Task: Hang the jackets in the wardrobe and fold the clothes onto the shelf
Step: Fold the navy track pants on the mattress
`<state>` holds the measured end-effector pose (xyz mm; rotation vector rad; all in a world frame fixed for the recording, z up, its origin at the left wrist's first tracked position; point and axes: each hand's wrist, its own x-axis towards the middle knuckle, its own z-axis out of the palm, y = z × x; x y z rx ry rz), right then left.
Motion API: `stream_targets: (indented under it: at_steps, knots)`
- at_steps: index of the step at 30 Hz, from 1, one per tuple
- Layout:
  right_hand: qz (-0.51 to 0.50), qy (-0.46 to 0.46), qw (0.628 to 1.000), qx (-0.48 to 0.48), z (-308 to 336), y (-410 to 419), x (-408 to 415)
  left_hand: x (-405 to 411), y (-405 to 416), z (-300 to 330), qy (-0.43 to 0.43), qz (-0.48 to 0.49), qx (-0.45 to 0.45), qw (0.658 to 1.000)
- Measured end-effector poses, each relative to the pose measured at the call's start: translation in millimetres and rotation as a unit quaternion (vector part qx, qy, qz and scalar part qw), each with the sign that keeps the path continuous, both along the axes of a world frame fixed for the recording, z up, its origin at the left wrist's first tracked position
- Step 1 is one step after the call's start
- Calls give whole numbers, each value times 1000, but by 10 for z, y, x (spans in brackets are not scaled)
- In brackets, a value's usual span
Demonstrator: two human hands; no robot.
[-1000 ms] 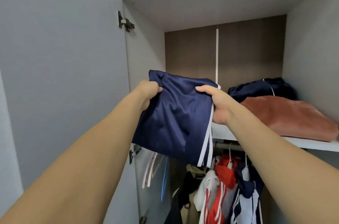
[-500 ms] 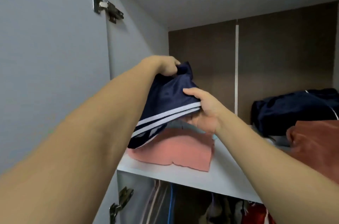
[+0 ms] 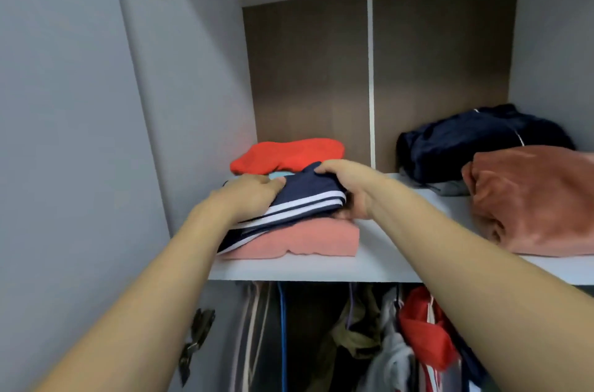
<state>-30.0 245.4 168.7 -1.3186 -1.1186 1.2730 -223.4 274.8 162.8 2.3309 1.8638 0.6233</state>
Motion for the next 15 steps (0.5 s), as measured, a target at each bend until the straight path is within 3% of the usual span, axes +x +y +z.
stream_targets:
  at_steps: [4,7,10,12,15]
  knots:
    - [-42,-65,997,21,-9,19,-117,108,-466,-431,56,108,215,969]
    - [-116,-6,989,87,76,69,-158,116,-413,-426,56,93,280,954]
    - [-144,-37,979,141,62,122,-172,-44,-176,-288,48,53,256,964]
    - [-96,-180,974,95,-34,93,-106,-106,-54,-275,68,32,167,983]
    - [-38,-390,920,4,-52,10,47,-130,51,-150,68,2,51,996]
